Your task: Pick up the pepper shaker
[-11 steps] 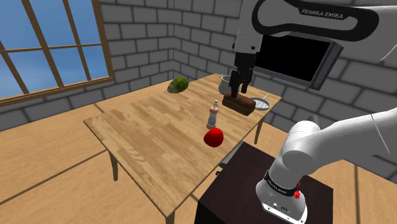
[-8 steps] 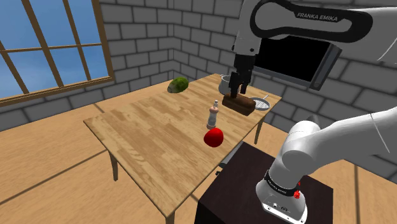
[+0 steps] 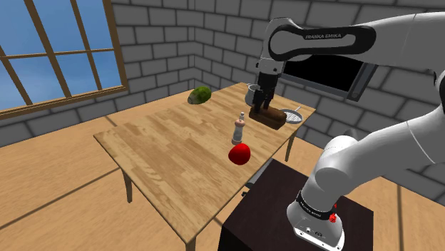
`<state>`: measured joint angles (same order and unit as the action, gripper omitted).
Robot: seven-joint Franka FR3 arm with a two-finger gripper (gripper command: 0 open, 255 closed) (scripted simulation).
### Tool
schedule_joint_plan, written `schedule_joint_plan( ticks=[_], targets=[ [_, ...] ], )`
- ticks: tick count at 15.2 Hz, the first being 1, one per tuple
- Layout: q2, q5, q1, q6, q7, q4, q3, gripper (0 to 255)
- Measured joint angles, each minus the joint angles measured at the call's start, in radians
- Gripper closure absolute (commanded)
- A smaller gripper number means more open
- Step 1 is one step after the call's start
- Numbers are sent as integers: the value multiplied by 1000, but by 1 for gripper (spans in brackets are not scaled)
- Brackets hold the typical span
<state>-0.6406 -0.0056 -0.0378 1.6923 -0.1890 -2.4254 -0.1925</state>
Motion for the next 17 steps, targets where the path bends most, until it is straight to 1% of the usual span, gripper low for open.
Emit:
schedule_joint_plan(
  ticks=[6, 8, 12, 14, 17],
  targets=[
    [148, -23, -14, 175, -135, -6, -104, 0],
    [213, -16, -12, 243, -177, -4, -135, 0],
    [351, 17, -6, 335, -277, 51, -199, 0],
    [423, 45, -4, 388, -336, 70, -229, 0],
    [540, 106, -3, 442, -426, 127, -266, 0]
  ],
)
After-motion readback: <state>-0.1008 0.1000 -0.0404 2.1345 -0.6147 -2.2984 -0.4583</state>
